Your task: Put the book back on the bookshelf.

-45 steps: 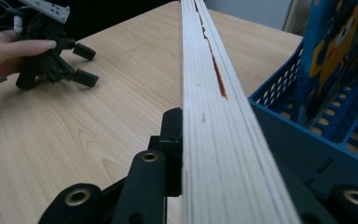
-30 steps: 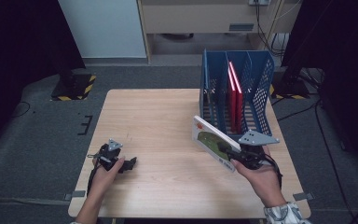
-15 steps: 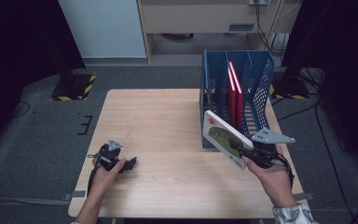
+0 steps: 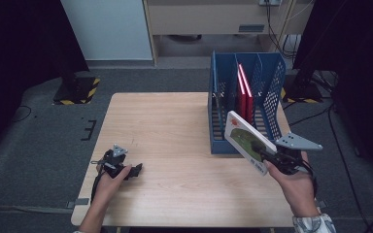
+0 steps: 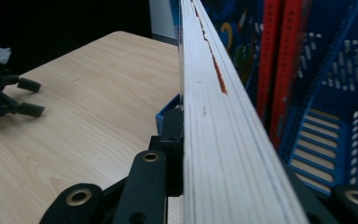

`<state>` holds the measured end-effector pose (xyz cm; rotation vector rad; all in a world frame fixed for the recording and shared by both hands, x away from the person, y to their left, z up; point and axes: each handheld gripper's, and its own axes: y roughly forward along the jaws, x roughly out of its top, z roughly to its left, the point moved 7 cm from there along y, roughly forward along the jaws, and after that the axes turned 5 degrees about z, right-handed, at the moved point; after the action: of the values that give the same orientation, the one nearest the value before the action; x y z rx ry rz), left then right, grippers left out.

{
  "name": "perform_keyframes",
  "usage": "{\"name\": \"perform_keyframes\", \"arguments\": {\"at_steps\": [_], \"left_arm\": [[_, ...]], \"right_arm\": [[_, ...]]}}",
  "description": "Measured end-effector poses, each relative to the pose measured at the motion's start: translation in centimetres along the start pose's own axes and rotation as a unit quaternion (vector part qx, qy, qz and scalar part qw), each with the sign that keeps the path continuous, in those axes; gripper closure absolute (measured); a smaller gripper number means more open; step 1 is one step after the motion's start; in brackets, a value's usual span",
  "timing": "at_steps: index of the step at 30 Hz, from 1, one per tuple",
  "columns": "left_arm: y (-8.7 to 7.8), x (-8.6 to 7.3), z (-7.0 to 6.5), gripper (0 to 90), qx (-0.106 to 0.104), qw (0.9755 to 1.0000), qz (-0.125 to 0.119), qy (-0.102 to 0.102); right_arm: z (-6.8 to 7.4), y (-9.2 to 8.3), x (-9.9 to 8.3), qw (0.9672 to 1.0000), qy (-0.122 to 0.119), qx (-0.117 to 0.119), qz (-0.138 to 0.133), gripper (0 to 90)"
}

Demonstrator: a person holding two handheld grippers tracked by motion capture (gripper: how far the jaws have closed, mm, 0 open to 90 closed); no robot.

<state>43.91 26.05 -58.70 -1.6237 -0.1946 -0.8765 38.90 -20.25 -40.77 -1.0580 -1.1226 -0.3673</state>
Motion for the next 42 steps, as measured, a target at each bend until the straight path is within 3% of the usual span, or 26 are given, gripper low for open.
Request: {"name": "perform_keyframes", "arguments": {"at_steps": [19, 29, 42], "left_arm": [[0.0, 0.0, 0.0, 0.0, 0.0, 1.0, 0.0, 0.0], [0.0, 0.1, 0.0, 0.0, 0.0, 1.0, 0.0, 0.0], [0.0, 0.1, 0.0, 0.0, 0.0, 1.0, 0.0, 0.0]], "right_arm": [[-2.8, -1.5, -0.6, 0.9987, 0.025, -0.044, -0.008, 75.6], [-4.1, -2.4, 0.1, 0.997, 0.034, -0.067, -0.015, 75.6], [-5.8, -2.5, 0.8, 0.9946, 0.04, -0.096, -0.006, 75.5]]}}
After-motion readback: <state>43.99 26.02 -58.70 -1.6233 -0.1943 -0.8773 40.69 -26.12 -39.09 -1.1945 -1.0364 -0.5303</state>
